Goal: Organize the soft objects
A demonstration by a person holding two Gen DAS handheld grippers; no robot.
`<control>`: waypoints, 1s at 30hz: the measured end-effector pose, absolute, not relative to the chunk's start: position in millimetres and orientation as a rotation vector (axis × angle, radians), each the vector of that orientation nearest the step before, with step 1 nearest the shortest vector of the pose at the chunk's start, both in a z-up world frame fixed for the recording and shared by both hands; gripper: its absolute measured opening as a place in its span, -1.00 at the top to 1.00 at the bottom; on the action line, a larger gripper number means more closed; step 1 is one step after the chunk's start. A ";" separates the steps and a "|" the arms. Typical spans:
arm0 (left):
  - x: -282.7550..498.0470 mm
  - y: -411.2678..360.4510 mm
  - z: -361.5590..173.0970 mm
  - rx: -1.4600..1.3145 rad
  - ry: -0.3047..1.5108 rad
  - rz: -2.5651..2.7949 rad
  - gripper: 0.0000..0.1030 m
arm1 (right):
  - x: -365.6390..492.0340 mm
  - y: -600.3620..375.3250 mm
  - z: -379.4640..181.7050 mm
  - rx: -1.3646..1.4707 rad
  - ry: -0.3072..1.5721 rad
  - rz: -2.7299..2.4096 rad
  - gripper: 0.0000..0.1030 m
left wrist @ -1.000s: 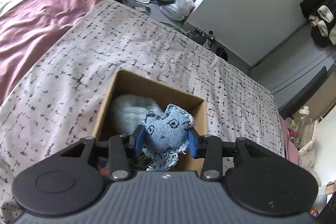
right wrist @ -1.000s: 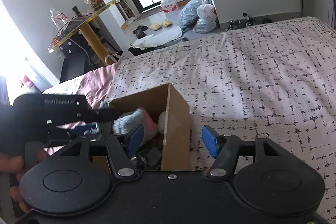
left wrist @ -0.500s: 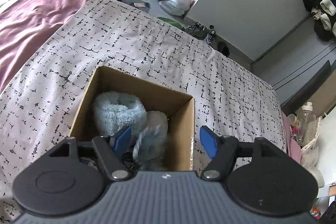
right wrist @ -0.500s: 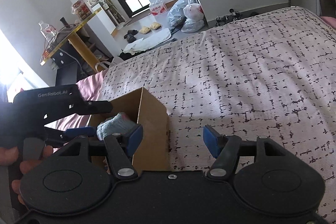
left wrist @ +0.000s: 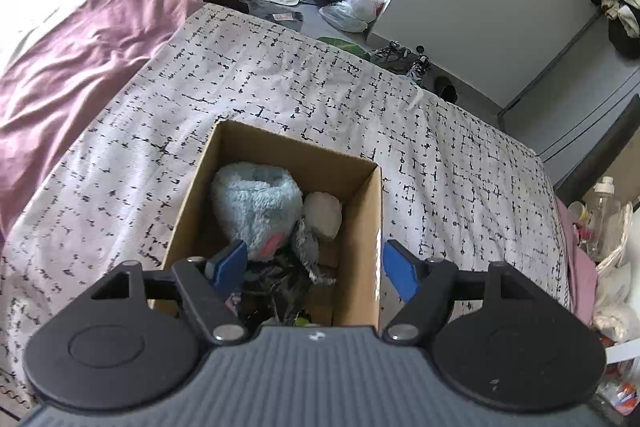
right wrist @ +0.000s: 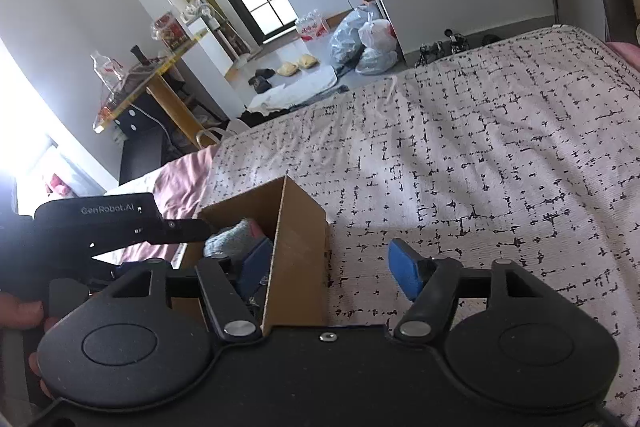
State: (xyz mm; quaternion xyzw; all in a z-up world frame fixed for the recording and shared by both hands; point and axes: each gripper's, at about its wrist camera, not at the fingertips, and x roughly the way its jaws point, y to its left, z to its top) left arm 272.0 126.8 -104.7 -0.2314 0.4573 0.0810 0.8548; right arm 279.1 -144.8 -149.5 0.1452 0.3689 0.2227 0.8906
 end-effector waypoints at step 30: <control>162.2 105.6 -29.1 -0.293 0.890 0.180 -0.99 | 200.0 -171.6 -75.4 0.283 0.655 0.477 -1.00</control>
